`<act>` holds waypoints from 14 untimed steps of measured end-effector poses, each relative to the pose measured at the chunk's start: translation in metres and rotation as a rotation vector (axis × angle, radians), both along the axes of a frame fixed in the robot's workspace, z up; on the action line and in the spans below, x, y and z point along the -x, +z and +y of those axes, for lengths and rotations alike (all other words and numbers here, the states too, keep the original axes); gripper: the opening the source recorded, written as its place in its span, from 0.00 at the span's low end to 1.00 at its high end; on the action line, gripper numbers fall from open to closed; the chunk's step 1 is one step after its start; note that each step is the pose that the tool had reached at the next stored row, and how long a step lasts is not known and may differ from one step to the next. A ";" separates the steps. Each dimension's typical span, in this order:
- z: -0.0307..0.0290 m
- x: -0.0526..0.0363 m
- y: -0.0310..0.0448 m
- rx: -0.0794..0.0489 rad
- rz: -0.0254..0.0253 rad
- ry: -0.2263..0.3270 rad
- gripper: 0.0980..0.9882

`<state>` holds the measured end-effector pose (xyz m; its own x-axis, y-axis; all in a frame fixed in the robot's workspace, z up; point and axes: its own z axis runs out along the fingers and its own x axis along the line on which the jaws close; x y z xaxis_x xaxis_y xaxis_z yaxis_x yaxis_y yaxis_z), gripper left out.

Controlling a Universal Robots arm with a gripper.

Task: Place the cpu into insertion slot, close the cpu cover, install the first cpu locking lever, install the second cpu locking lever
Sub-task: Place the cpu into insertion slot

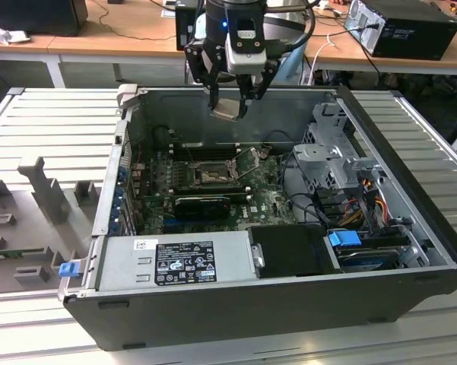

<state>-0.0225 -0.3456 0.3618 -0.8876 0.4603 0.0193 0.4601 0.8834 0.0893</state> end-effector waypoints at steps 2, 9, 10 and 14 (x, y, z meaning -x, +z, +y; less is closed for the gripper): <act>0.0000 0.0000 -0.0004 0.000 -0.0001 -0.025 0.48; 0.0000 0.0000 -0.0019 0.000 0.0000 -0.119 0.48; 0.0000 0.0000 -0.0021 0.000 0.0000 -0.134 0.48; 0.0000 0.0000 -0.0034 0.000 0.0000 -0.215 0.48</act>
